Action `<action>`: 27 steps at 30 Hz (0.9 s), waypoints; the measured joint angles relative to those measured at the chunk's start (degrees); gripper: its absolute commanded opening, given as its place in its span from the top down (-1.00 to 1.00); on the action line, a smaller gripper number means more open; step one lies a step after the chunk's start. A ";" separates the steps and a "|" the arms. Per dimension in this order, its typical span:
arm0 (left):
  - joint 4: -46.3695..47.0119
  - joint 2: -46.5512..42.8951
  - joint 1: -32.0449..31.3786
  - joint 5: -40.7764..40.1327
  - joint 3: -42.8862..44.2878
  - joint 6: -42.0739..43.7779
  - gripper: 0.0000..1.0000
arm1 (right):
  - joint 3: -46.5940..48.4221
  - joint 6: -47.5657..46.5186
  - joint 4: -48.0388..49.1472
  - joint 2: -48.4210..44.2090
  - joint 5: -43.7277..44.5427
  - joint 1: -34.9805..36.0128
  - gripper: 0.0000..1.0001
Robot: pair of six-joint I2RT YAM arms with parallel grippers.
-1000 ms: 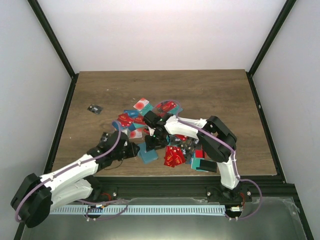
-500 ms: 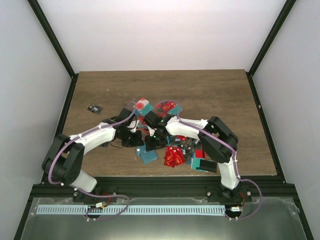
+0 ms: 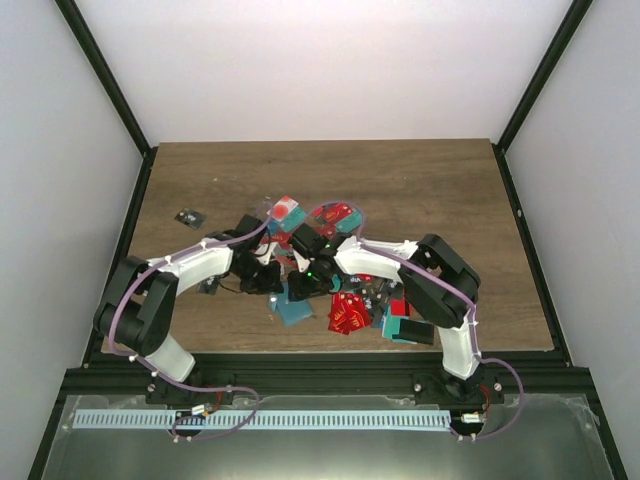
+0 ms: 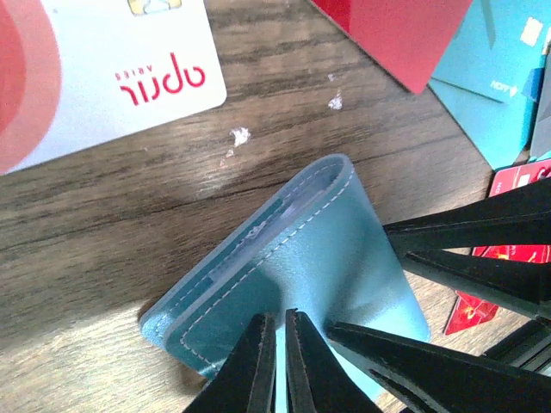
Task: Put the credit cards into the card holder
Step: Close the card holder at the center of the board.
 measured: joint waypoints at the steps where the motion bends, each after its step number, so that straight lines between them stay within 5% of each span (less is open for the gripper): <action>1: -0.04 -0.07 0.22 0.02 0.02 0.09 0.84 | -0.02 -0.02 0.33 0.00 0.00 0.00 0.13; 27: 0.90 -2.75 0.63 -7.61 -3.15 1.11 0.88 | -0.04 -0.90 2.03 0.26 -0.50 0.00 0.13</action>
